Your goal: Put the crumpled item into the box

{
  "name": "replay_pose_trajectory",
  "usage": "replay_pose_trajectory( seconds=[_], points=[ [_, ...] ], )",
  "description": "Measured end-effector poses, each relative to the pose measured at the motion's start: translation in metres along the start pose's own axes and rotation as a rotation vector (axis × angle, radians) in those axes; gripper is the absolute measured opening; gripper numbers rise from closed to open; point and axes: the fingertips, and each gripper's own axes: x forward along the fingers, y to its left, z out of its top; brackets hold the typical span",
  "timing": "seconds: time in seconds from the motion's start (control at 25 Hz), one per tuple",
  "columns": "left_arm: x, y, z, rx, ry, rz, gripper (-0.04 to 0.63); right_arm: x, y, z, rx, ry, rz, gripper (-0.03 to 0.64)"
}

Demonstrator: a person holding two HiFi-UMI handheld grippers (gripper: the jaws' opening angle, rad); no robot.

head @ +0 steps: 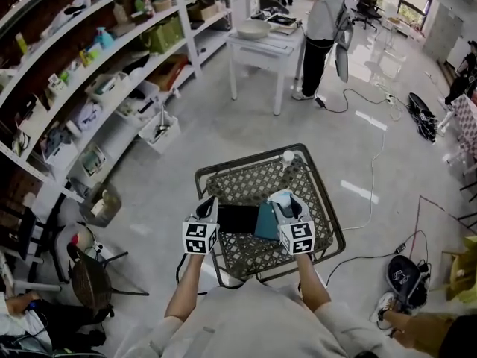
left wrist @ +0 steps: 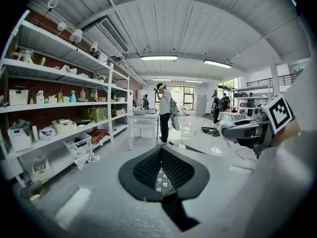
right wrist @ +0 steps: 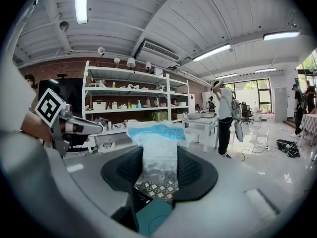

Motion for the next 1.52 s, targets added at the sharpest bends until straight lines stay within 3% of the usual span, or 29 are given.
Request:
replay_pose_trajectory(
  seconds=[0.44,1.04,1.52],
  points=[
    [0.009,0.033,-0.013,-0.022,0.04,0.026,0.003,0.034,0.011,-0.01,0.019,0.045,0.03,0.176],
    [0.041,0.082,-0.026,-0.023,0.065,-0.096,0.003,0.072,0.034,-0.015,0.036,0.083,-0.082,0.176],
    [0.051,0.098,-0.049,-0.028,0.114,-0.136,0.003,0.089,0.052,-0.045,0.059,0.154,-0.087,0.176]
  ],
)
